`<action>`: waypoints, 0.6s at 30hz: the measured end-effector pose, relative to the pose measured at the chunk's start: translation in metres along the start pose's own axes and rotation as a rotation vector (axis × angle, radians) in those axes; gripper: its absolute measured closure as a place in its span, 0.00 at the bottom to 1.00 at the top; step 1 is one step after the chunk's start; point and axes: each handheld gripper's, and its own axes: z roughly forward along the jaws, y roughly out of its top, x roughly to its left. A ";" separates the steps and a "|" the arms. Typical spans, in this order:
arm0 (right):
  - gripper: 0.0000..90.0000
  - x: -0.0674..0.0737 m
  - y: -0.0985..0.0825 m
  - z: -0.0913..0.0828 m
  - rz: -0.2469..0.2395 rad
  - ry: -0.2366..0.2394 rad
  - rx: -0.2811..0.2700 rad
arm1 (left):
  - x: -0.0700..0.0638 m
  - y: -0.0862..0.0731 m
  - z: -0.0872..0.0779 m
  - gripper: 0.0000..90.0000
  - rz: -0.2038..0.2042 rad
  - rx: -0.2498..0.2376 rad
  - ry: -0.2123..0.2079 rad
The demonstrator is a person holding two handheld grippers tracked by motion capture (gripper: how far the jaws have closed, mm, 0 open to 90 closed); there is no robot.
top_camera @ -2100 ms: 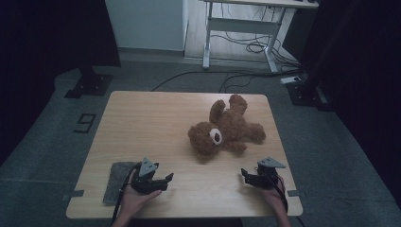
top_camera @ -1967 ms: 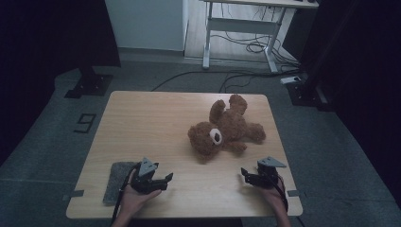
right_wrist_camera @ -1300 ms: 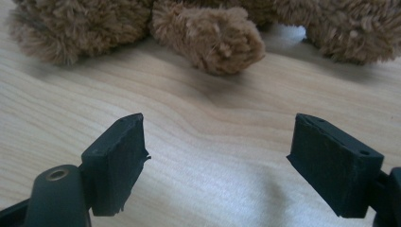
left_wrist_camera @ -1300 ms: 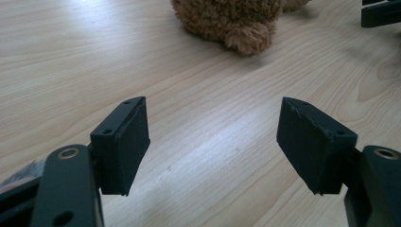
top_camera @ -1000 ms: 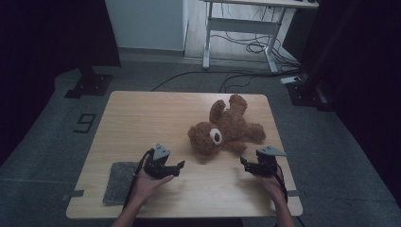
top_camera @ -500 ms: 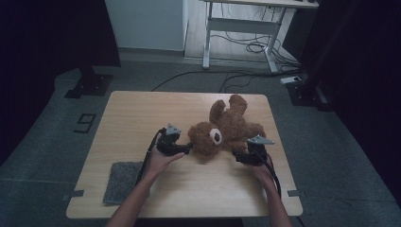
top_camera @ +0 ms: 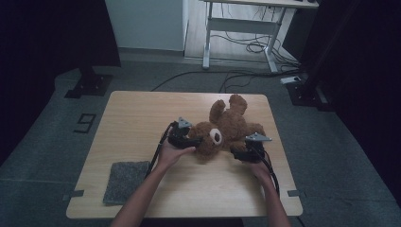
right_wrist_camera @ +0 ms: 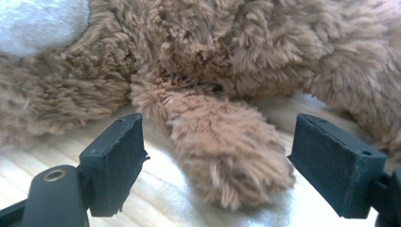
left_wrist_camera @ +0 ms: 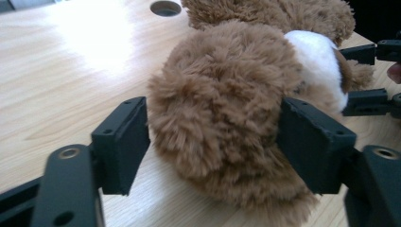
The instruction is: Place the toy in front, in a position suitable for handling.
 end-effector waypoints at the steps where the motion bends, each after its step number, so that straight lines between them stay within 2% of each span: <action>1: 0.20 -0.001 0.000 0.004 -0.009 -0.004 0.016 | 0.001 0.001 0.006 0.25 -0.009 0.009 -0.014; 3: 0.20 -0.004 -0.002 0.010 -0.003 -0.002 0.033 | 0.004 0.002 0.010 0.23 -0.029 0.014 -0.043; 4: 0.20 -0.004 -0.002 0.010 -0.003 -0.002 0.033 | 0.004 0.002 0.010 0.24 -0.029 0.014 -0.043; 5: 0.26 -0.004 -0.004 0.016 -0.004 0.007 0.051 | 0.005 0.001 0.013 0.26 -0.036 0.016 -0.074; 6: 0.26 -0.004 -0.004 0.016 -0.004 0.007 0.051 | 0.005 0.001 0.013 0.29 -0.036 0.016 -0.074; 7: 0.37 -0.001 -0.002 0.020 -0.021 0.019 0.060 | 0.006 0.000 0.017 0.33 -0.042 0.019 -0.120; 8: 0.37 -0.001 -0.002 0.020 -0.021 0.019 0.060 | 0.006 0.000 0.017 0.38 -0.042 0.019 -0.120; 9: 0.46 0.001 -0.001 0.021 -0.035 0.031 0.065 | 0.006 0.000 0.019 0.38 -0.040 0.020 -0.149; 11: 0.61 0.005 0.001 0.024 -0.081 0.025 0.070 | 0.004 0.000 0.019 0.48 -0.024 0.015 -0.141; 12: 0.71 0.006 0.004 0.025 -0.075 0.032 0.074 | 0.002 0.001 0.018 0.60 -0.006 0.014 -0.118; 13: 0.74 0.006 0.005 0.025 -0.066 0.036 0.069 | 0.002 0.001 0.018 0.66 -0.006 0.014 -0.118; 14: 0.74 0.006 0.005 0.025 -0.066 0.036 0.069 | 0.002 0.001 0.017 0.66 -0.007 0.013 -0.113; 15: 0.77 0.006 0.005 0.023 -0.065 0.045 0.055 | 0.003 0.001 0.016 0.75 -0.010 0.012 -0.113; 18: 0.79 0.008 0.006 0.018 -0.073 0.053 0.019 | 0.005 0.002 0.012 0.82 -0.009 -0.003 -0.098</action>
